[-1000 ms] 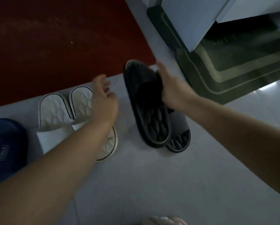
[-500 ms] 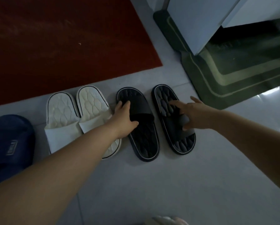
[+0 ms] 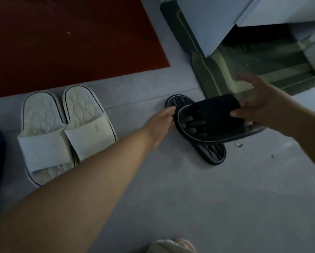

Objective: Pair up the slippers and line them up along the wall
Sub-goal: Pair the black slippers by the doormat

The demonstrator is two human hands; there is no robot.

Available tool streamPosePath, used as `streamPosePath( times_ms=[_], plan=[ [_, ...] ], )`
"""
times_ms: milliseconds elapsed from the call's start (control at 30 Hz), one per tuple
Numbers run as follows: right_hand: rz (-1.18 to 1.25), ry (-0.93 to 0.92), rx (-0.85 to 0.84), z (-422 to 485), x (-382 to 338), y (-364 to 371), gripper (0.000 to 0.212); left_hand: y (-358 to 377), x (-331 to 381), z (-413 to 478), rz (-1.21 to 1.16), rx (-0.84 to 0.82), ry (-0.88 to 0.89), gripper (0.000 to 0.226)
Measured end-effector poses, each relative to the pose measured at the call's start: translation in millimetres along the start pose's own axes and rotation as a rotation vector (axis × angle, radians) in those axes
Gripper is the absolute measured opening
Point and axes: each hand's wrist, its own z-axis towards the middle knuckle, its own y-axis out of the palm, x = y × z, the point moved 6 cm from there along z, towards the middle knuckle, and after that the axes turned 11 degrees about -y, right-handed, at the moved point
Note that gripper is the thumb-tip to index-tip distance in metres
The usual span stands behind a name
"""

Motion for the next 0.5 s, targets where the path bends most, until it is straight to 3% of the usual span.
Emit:
streamPosePath(
  times_ms=[100, 300, 367, 433, 500],
  plan=[
    [0.418, 0.143, 0.063, -22.2, 4.1, 31.9, 0.074, -39.8, 32.3, -10.5, 0.218, 0.190, 0.141, 0.039],
    [0.804, 0.282, 0.156, -26.5, -14.0, 128.3, 0.077, -84.5, 77.0, -39.9, 0.498, 0.251, 0.258, 0.043],
    [0.779, 0.285, 0.018, -22.8, -24.2, 156.6, 0.073, -80.2, 69.8, -42.0, 0.741, 0.257, 0.201, 0.053],
    [0.690, 0.300, -0.085, -18.7, -18.7, 168.8, 0.067, -73.8, 40.2, -40.4, 1.085, 0.212, 0.036, 0.075],
    [0.491, 0.315, 0.019, -11.4, 3.0, 153.3, 0.061, -69.2, 5.1, -42.0, 1.277, 0.169, -0.105, 0.092]
  ],
)
